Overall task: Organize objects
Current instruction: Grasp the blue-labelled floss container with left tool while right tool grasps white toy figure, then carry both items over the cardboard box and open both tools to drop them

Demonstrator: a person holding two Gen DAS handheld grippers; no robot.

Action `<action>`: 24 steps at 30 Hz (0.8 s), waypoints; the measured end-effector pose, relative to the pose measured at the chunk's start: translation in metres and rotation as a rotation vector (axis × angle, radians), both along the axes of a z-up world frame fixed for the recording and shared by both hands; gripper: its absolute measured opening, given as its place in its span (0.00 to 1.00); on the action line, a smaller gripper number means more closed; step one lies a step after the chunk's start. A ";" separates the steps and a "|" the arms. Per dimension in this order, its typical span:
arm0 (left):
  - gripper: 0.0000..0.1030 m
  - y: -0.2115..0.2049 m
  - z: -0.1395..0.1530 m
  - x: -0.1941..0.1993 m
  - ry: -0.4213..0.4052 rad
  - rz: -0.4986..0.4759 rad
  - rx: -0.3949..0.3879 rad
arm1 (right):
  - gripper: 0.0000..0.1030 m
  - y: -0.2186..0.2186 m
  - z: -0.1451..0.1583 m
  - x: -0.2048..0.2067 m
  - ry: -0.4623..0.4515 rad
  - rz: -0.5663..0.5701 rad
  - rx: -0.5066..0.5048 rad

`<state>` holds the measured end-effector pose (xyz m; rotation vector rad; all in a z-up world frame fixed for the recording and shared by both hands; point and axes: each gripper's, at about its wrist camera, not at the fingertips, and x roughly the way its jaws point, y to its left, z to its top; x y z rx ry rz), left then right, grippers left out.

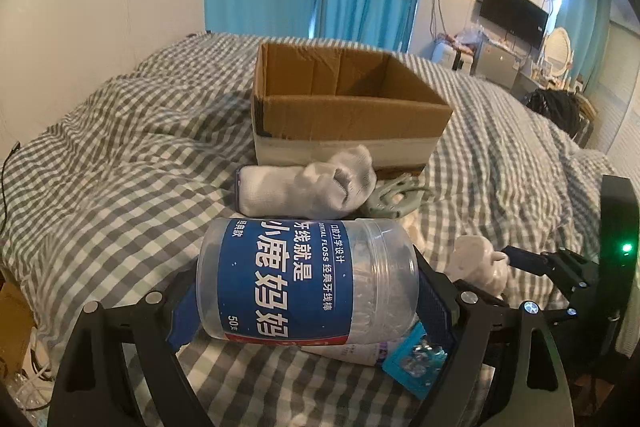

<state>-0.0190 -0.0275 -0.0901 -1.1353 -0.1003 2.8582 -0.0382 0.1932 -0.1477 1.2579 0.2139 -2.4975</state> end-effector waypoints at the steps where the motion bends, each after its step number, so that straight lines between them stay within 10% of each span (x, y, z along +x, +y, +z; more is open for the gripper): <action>1: 0.87 0.001 0.004 0.003 0.013 0.003 0.007 | 0.76 0.004 0.007 0.004 0.017 -0.009 -0.009; 24: 0.87 0.006 0.113 -0.070 0.175 -0.033 0.022 | 0.76 0.005 0.191 0.000 0.430 0.047 -0.031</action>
